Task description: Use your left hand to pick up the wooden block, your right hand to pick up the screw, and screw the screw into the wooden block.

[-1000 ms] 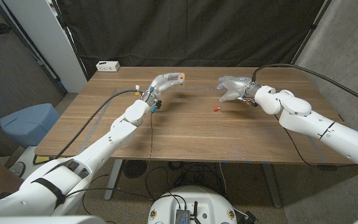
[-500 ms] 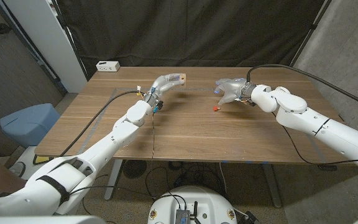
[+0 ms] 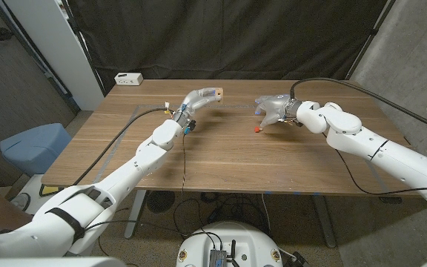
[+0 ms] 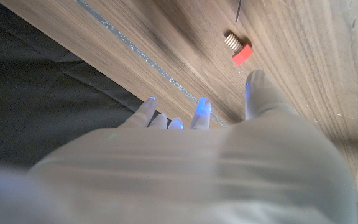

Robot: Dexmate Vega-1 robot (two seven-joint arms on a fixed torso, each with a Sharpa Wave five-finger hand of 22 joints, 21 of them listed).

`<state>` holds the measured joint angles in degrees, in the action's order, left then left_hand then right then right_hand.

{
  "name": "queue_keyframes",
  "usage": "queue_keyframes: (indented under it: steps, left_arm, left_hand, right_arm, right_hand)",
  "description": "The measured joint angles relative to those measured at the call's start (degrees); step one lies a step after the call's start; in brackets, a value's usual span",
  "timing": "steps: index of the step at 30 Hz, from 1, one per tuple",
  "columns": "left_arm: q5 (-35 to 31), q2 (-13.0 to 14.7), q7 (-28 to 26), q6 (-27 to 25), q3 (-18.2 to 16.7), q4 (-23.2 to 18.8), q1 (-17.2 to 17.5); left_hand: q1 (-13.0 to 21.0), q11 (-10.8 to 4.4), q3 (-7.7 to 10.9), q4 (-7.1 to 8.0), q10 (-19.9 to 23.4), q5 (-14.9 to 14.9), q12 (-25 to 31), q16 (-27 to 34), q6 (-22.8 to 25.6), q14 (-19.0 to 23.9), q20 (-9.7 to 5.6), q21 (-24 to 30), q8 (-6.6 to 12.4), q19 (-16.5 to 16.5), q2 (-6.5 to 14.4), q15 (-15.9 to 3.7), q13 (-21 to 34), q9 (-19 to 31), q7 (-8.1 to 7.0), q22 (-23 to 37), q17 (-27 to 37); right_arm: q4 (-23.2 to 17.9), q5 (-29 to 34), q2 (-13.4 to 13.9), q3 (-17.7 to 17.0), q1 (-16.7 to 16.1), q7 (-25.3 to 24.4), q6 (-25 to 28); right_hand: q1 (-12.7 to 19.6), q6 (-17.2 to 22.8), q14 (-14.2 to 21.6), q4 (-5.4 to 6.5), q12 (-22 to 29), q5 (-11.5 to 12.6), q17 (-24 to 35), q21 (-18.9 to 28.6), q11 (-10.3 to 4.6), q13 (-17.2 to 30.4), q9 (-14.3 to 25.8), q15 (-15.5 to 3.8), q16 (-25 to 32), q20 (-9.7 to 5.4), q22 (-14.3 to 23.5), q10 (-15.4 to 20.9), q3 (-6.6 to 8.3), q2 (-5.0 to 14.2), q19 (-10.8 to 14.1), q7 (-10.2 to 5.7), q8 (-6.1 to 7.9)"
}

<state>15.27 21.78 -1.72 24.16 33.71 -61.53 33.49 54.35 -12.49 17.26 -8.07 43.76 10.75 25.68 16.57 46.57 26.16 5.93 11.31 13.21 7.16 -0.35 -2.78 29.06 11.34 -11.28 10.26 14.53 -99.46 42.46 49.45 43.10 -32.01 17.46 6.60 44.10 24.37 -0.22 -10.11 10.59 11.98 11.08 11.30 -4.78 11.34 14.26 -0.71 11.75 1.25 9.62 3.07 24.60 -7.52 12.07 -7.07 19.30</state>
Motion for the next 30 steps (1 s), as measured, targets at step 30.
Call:
queue_keyframes:
  steps: [30]
  left_arm:
    - [-0.4,-0.3,-0.3,-1.3,0.6,0.2,-0.5]
  left_hand:
    - [0.5,0.10,-0.07,-0.08,-0.1,0.1,-0.4,0.4,0.0,0.0,0.01,0.0,-0.05,0.0,0.4,0.00,0.3,0.0,0.01,0.0,0.3]
  right_arm:
    - [4.7,3.6,-2.7,2.7,2.0,0.6,-3.7]
  right_hand:
    - [1.6,0.3,0.2,0.15,0.0,0.0,0.3,-0.3,1.12,0.3,1.3,-0.22,0.0,0.20,0.0,-0.5,0.79,-0.46,0.2,0.32,1.29]
